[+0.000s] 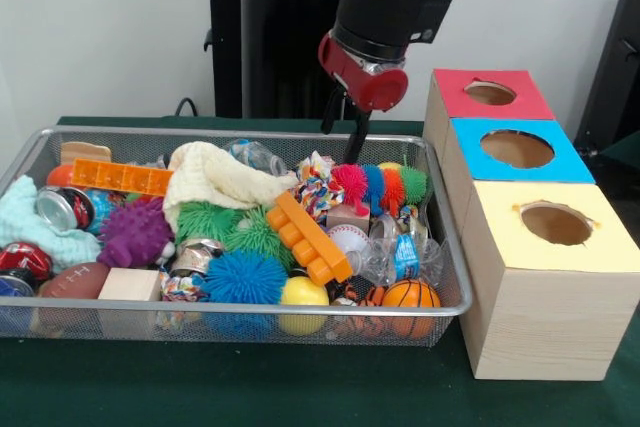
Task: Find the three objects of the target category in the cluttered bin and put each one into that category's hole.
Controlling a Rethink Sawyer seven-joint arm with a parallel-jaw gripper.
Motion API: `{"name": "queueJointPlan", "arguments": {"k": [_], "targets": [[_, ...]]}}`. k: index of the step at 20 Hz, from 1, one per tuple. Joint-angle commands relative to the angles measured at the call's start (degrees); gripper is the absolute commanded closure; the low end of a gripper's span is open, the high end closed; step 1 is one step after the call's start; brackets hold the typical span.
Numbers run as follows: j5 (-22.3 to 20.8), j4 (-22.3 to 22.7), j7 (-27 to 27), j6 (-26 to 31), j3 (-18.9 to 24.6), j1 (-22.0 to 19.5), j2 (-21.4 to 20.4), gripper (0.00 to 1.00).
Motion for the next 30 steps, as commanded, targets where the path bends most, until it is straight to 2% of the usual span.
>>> {"name": "queueJointPlan", "arguments": {"k": [1, 7, 10, 13, 14, 15, 19, 23, 30], "targets": [[3.73, -1.96, 17.05, 3.06, 1.60, 0.87, 4.50, 0.00], [6.89, -10.73, 20.85, 4.45, 2.27, 3.01, 12.00, 0.00], [8.07, -15.16, 22.65, 6.55, 1.24, 4.04, 14.18, 0.00], [8.19, -17.41, 23.20, 8.98, 0.21, 3.88, 14.71, 0.00], [8.27, -20.17, 24.60, 10.94, -0.67, 4.40, 16.26, 0.00], [8.21, -21.12, 24.96, 11.86, -0.92, 4.43, 16.61, 0.00], [7.90, -24.26, 25.70, 13.31, -1.12, 3.96, 18.47, 0.00], [7.72, -26.98, 25.53, 11.73, -0.24, 2.99, 21.01, 0.00], [7.62, -25.44, 23.62, 9.10, 1.45, 2.10, 20.57, 0.00]]}}
